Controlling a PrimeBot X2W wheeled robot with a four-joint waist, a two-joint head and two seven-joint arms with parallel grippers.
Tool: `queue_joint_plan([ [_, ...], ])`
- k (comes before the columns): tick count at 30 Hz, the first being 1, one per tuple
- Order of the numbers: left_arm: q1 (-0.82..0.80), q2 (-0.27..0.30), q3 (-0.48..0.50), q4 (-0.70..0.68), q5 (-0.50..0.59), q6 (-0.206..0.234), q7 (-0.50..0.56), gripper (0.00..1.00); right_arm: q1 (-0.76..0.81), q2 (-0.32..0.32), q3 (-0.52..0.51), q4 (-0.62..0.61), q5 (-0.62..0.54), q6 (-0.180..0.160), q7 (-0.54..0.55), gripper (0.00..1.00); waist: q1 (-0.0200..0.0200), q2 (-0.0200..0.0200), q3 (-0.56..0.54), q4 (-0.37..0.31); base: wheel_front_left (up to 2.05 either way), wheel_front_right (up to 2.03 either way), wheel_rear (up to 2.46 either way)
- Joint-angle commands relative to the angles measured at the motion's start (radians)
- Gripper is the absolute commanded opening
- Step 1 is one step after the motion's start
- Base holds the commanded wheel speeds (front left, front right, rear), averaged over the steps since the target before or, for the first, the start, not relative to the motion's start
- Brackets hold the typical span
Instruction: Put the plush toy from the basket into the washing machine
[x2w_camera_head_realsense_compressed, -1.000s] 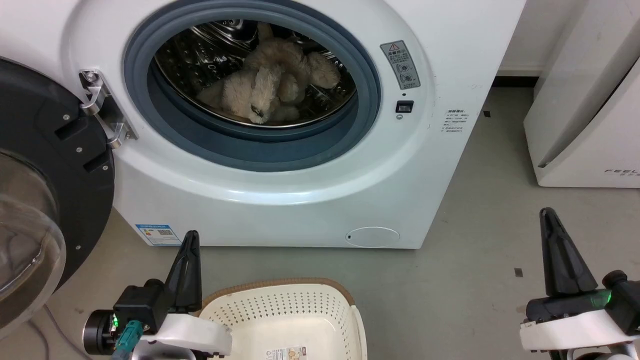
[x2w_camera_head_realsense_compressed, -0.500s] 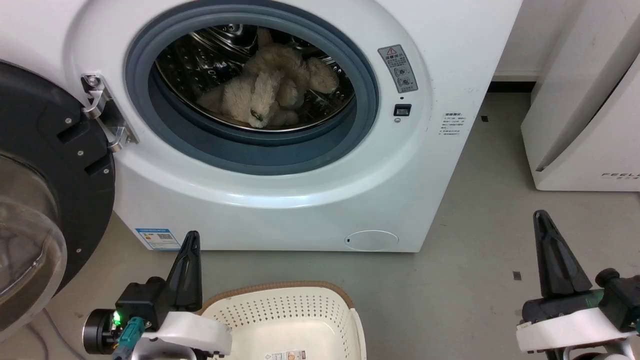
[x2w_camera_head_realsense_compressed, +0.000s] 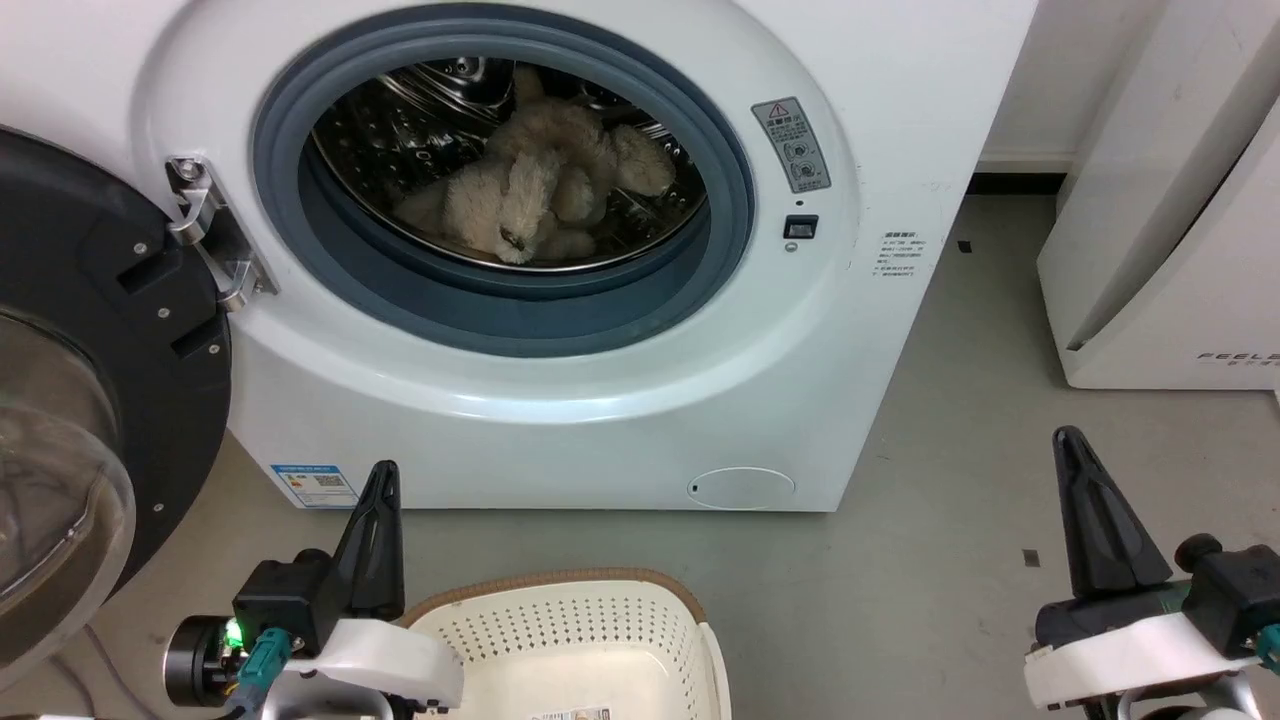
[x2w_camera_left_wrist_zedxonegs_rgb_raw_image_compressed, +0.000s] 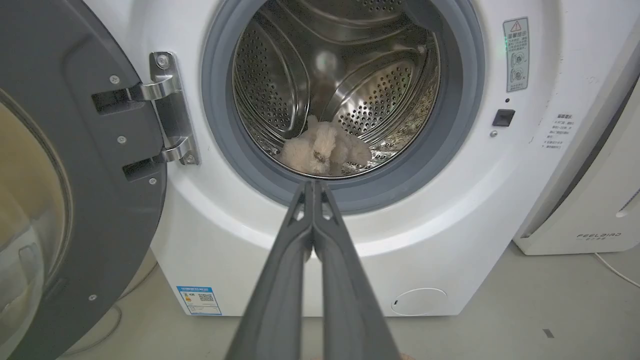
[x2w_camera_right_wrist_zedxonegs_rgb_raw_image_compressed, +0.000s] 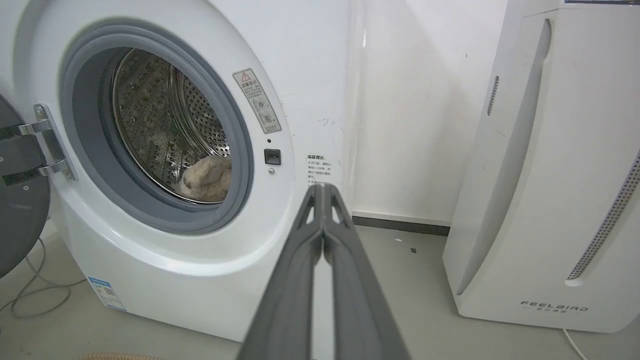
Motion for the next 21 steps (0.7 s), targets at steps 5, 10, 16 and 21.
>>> queue_joint_plan([
  [5,0.012,-0.006,0.008,-0.010,0.018,-0.008,0.013,0.00,0.006,0.000,0.008,0.006,-0.011,0.000,0.013,0.00,0.0000,0.0000,-0.005,-0.001,0.00,0.00,0.00],
  [10,0.014,-0.009,0.013,-0.013,0.026,-0.011,0.023,0.00,0.006,0.000,0.011,0.008,-0.013,0.000,0.023,0.00,0.0000,0.0000,-0.010,-0.002,0.00,0.00,0.00],
  [16,0.016,-0.014,0.019,-0.017,0.036,-0.014,0.036,0.00,0.007,0.000,0.016,0.011,-0.016,0.000,0.035,0.00,0.0000,0.0000,-0.015,-0.003,0.00,0.00,0.00],
  [21,0.018,-0.017,0.024,-0.021,0.045,-0.017,0.046,0.00,0.008,0.000,0.020,0.013,-0.019,0.000,0.046,0.00,0.0000,0.0000,-0.020,-0.004,0.00,0.00,0.00],
])
